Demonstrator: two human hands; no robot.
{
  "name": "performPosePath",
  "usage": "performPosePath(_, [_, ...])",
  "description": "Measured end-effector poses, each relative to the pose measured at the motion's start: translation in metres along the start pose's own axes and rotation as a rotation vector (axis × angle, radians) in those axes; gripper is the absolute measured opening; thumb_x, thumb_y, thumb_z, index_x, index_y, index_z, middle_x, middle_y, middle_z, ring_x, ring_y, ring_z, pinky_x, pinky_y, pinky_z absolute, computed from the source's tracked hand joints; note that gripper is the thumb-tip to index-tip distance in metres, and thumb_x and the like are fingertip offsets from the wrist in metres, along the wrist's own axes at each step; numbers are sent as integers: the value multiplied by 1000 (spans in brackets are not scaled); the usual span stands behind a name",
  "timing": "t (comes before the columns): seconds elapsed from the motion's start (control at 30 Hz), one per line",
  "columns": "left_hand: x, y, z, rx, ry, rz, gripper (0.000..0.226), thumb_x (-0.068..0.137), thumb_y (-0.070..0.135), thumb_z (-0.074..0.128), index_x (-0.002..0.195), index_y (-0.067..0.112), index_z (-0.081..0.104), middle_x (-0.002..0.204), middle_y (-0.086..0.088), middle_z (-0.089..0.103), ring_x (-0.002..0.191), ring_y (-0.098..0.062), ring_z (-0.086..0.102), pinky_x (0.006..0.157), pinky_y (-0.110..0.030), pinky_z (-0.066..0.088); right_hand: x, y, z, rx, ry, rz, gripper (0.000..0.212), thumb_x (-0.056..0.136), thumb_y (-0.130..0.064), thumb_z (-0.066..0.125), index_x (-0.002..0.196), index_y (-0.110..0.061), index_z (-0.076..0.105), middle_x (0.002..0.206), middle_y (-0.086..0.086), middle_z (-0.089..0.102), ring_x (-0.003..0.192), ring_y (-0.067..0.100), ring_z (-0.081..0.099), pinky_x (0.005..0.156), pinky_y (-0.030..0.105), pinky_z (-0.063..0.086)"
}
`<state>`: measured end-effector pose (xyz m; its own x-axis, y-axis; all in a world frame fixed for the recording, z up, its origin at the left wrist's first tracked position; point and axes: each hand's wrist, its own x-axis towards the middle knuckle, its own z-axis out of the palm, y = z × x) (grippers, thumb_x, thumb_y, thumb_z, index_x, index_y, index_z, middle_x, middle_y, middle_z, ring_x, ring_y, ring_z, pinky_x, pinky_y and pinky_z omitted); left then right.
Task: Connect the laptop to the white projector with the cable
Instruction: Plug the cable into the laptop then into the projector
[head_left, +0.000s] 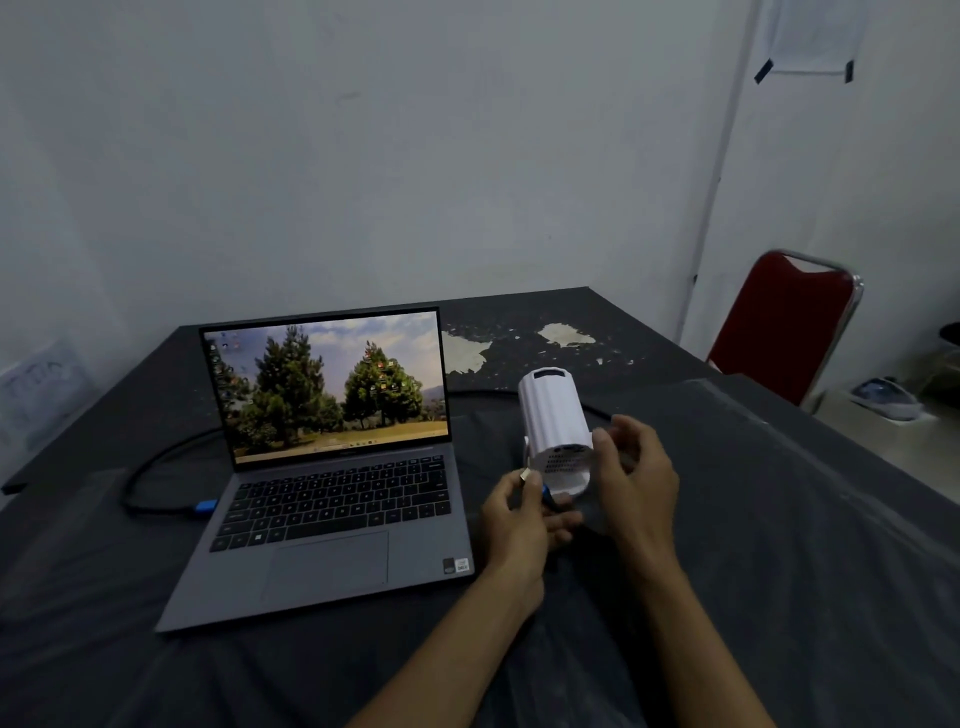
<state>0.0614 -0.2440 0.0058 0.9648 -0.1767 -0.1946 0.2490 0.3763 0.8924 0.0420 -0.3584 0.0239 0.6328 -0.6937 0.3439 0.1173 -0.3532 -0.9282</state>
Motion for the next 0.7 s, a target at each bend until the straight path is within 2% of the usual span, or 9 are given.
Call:
performPosePath(0.07, [2,-4,5,-65,-7,-3,19,105,25,56,111,11,67,83,-19,76,59,-21,73,51,-27,56,19,0,2,-20,-88,53,44,99,-36,70,139,-20,61,127,4,71,116,19,67,103,45,56])
performPosePath(0.17, [5,-13,12,-107,4,33,19,105,19,56,114,7,68,94,-29,76,61,-22,75,57,-27,61,44,4,11,-35,-259,133,61,97,-44,72,149,-17,53,131,4,68,119,23,67,106,45,54])
performPosePath(0.23, [7,-20,15,-70,6,92,19,106,14,53,113,6,69,94,-25,77,63,-21,75,60,-26,61,56,10,18,-10,-349,172,65,96,-48,73,149,-16,53,130,1,67,117,21,68,104,45,56])
performPosePath(0.3, [8,-26,14,1,0,147,21,107,11,50,107,6,71,85,-16,76,60,-18,72,58,-25,57,64,17,24,36,-407,193,61,93,-52,74,142,-19,59,132,0,70,114,18,71,97,43,60])
performPosePath(0.37, [9,-29,9,82,-8,193,26,107,14,49,97,4,71,75,-10,70,52,-12,60,50,-23,47,69,21,29,87,-424,215,59,87,-55,76,134,-21,65,128,0,74,109,16,74,90,40,62])
performPosePath(0.5, [6,-32,8,175,-26,254,40,107,22,49,82,-6,61,61,-10,49,44,-8,35,42,-21,27,74,31,34,180,-395,280,64,75,-57,82,126,-19,70,119,2,79,104,21,79,92,48,64])
performPosePath(0.57, [7,-32,9,191,-52,258,40,107,22,49,83,-8,61,60,-10,46,43,-7,31,42,-20,26,75,34,33,184,-384,301,63,73,-56,85,124,-20,71,115,1,80,97,18,81,84,42,66])
performPosePath(0.7, [10,-28,5,182,-109,229,37,107,19,50,88,-9,66,64,-10,53,44,-6,33,42,-17,29,77,37,32,205,-394,315,65,73,-53,89,125,-18,71,112,1,81,89,14,82,75,37,67])
